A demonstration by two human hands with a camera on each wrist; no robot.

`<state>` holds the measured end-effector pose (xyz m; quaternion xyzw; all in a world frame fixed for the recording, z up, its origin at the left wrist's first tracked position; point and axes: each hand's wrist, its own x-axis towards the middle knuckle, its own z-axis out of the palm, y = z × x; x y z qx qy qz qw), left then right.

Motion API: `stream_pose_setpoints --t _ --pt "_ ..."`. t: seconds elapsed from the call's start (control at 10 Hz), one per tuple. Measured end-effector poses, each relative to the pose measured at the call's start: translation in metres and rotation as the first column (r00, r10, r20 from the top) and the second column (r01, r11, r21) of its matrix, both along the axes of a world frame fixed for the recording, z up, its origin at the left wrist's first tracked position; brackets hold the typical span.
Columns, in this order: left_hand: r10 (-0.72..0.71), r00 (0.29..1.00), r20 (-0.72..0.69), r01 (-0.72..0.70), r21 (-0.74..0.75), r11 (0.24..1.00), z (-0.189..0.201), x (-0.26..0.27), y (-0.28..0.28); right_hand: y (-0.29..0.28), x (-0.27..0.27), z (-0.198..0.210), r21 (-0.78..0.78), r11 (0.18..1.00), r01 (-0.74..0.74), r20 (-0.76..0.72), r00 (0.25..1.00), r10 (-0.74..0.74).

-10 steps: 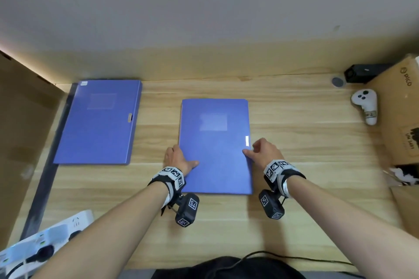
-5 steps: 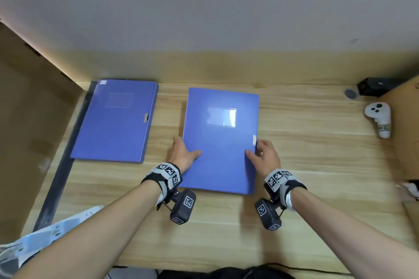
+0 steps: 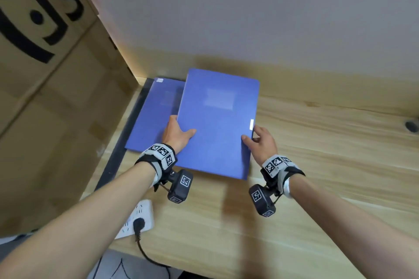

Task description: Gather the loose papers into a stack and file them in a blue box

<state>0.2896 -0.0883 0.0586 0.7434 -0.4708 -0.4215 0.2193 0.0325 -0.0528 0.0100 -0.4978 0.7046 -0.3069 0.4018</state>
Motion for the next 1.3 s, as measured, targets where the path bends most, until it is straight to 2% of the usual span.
stream_pose_setpoints --t 0.2,0.3,0.5,0.7,1.1,1.2,1.3 --pt "0.026 0.999 0.039 -0.028 0.058 0.998 -0.011 0.079 -0.036 -0.03 0.078 -0.012 0.037 0.997 -0.07 -0.038 0.997 0.071" --pt "0.037 0.998 0.042 -0.041 0.081 0.996 -0.021 0.109 -0.052 -0.041 0.107 -0.02 0.077 0.992 -0.096 -0.004 0.995 0.096" --pt "0.061 0.998 0.026 -0.063 0.074 0.995 -0.038 0.144 -0.078 -0.061 0.144 -0.03 0.115 0.985 -0.13 -0.005 0.991 0.131" --pt "0.065 0.998 -0.004 -0.064 0.128 0.99 -0.06 0.158 -0.085 -0.072 0.161 -0.04 0.178 0.97 -0.166 -0.042 0.983 0.176" --pt "0.025 0.997 0.068 -0.036 0.167 0.985 -0.067 0.157 -0.088 -0.075 0.166 -0.039 0.244 0.957 -0.158 0.039 0.987 0.153" --pt "-0.011 0.982 0.189 -0.018 0.151 0.988 -0.066 0.156 -0.087 -0.073 0.163 -0.028 0.228 0.959 -0.166 0.036 0.986 0.162" --pt "-0.004 0.947 0.32 0.001 0.01 1.0 -0.051 0.142 -0.084 -0.069 0.149 -0.018 0.265 0.957 -0.121 0.0 0.992 0.126"
